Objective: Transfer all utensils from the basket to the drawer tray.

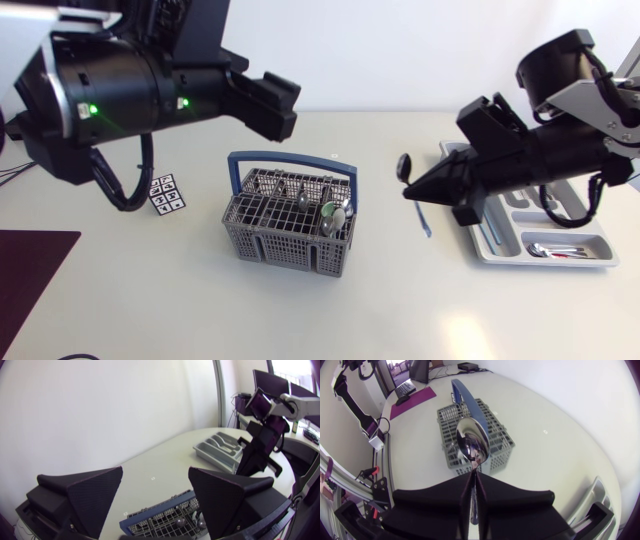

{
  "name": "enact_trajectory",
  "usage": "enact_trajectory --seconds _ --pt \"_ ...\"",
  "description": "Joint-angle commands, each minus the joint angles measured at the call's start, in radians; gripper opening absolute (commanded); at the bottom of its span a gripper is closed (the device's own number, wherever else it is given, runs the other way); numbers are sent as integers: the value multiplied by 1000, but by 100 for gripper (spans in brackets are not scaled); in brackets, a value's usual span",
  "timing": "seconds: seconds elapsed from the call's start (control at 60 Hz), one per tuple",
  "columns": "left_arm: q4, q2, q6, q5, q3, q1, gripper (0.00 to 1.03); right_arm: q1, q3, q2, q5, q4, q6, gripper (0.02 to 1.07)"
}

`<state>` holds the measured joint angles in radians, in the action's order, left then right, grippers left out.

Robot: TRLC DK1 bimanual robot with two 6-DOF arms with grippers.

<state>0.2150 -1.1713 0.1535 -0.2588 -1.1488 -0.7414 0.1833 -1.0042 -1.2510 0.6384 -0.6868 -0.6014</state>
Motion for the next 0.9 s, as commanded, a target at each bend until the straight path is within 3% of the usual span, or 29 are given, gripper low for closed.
enact_trajectory --seconds 0.0,0.25,0.45,0.683,0.883 --pt "24 9 54 3 60 19 93 -108 29 -7 32 -54 -181 7" --pt "66 29 92 13 158 14 93 -484 -4 -153 37 -280 -753 8" --pt "64 30 98 13 215 10 93 -659 -59 -306 -39 -319 -1026 10" --pt "69 36 107 13 241 16 93 -771 -149 -430 -138 -255 -1186 13" --pt "73 56 109 13 274 34 93 -821 -132 -513 -250 -94 -1265 13"
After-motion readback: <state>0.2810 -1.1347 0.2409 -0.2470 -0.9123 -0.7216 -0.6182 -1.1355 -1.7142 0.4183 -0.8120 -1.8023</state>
